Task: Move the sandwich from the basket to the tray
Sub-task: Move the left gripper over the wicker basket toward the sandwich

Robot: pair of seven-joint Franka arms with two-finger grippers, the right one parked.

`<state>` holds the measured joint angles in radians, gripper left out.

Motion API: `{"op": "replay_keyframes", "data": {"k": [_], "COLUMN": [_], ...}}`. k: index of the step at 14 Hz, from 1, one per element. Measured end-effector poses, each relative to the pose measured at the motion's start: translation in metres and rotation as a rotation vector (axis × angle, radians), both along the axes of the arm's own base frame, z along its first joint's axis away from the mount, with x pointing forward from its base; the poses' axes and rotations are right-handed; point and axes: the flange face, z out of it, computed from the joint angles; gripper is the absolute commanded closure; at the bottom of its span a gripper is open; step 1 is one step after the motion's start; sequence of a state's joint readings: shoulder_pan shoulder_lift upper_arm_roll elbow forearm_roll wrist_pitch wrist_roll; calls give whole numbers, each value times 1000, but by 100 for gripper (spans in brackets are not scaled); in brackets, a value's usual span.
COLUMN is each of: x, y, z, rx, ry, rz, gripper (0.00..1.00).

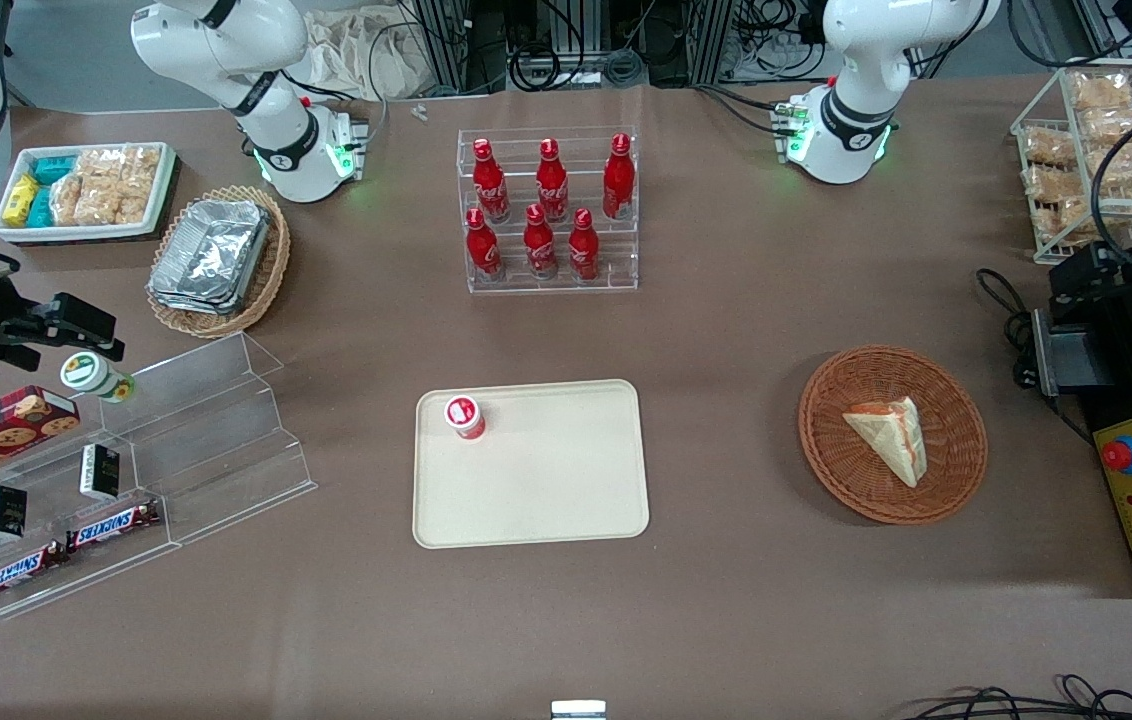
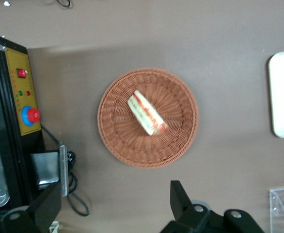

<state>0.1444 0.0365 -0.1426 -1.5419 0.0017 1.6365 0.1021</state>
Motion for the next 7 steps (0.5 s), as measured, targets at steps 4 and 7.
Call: {"op": "replay_keyframes", "data": {"k": [4, 7], "x": [18, 26], "y": [-51, -75], "z": [-18, -40], "rx": [-22, -33], "ry": [24, 58], "rz": [40, 153], "gripper": [0, 0]}}
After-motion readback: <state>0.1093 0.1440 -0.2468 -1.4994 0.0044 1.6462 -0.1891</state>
